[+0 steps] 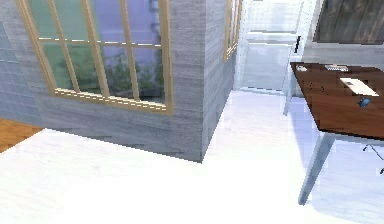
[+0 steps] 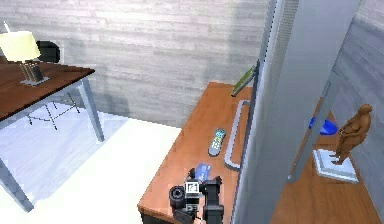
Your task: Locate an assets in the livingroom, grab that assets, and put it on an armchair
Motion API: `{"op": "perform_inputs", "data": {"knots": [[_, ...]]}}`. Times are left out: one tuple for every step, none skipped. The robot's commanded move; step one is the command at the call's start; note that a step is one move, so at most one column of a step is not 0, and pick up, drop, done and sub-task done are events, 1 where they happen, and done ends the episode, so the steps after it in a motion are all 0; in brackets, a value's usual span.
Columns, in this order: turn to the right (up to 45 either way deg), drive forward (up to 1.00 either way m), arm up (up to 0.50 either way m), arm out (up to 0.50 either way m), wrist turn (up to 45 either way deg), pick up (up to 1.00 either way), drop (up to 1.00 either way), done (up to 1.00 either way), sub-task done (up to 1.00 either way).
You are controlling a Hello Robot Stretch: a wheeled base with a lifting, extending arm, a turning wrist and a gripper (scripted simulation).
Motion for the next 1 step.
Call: {"op": "perform_inputs", "data": {"knots": [[0.0,0.00,0.30,0.00,0.0,0.00,0.00,0.00,0.00]]}}
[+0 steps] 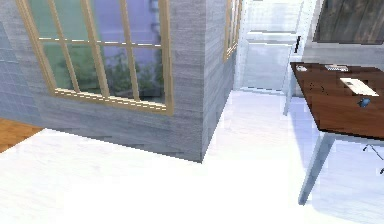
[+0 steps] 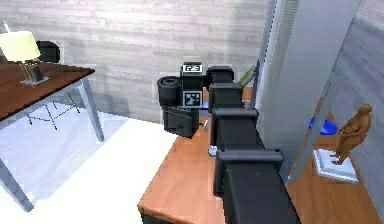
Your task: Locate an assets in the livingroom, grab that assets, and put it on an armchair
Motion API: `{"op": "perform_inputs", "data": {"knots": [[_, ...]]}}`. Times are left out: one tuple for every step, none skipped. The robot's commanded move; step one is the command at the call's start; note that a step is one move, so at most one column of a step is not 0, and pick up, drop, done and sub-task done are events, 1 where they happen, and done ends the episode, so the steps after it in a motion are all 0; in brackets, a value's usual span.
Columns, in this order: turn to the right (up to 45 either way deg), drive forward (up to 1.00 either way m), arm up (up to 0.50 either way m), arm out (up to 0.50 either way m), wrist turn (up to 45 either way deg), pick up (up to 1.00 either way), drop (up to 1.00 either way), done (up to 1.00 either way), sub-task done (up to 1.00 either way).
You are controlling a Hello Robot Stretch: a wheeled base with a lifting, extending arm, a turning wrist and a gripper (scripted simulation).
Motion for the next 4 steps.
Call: {"op": "perform_inputs", "data": {"knots": [[0.0,0.00,0.00,0.00,-45.0,0.00,0.00,0.00,0.00],[0.0,0.00,0.00,0.00,-45.0,0.00,0.00,0.00,0.00],[0.0,0.00,0.00,0.00,-45.0,0.00,0.00,0.00,0.00],[0.0,0.00,0.00,0.00,-18.0,0.00,0.00,0.00,0.00]]}}
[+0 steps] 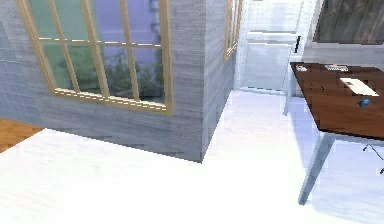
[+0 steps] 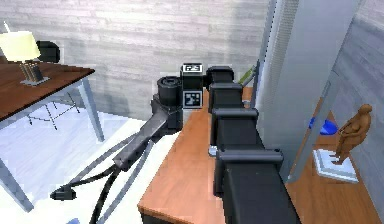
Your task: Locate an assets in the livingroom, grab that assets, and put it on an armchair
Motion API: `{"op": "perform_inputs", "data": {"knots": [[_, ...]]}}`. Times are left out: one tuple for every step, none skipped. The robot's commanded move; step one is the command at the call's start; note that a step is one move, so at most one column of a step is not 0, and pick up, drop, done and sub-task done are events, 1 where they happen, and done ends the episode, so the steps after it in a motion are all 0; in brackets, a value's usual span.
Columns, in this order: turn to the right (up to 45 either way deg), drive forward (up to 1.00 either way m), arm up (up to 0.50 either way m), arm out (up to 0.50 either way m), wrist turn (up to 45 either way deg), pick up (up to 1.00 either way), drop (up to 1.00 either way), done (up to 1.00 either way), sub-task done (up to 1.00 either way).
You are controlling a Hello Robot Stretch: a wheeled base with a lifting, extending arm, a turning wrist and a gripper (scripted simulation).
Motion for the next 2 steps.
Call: {"op": "perform_inputs", "data": {"knots": [[0.0,0.00,0.00,-0.20,0.0,0.00,0.00,0.00,0.00],[-45.0,0.00,0.00,0.00,0.0,0.00,0.00,0.00,0.00]]}}
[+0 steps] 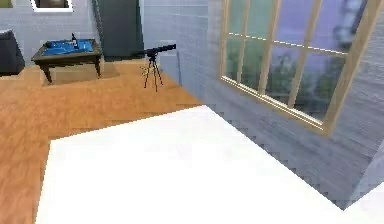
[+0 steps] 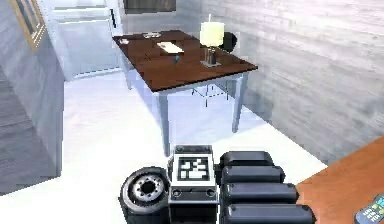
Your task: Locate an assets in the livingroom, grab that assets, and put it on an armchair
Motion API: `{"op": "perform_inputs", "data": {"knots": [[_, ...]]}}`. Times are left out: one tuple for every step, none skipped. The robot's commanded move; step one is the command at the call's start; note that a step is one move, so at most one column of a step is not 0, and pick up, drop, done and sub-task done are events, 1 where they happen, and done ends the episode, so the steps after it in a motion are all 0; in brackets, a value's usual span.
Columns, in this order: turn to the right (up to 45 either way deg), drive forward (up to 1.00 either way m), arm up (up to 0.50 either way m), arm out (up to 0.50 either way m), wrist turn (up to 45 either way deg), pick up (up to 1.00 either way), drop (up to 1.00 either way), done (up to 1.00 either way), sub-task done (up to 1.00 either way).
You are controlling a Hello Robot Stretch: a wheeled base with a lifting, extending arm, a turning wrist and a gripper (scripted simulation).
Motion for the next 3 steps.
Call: {"op": "perform_inputs", "data": {"knots": [[-27.0,0.00,0.00,0.00,0.0,0.00,0.00,0.00,0.00],[0.0,0.15,0.00,0.00,0.0,0.00,0.00,0.00,0.00],[-30.0,0.00,0.00,0.00,0.0,0.00,0.00,0.00,0.00]]}}
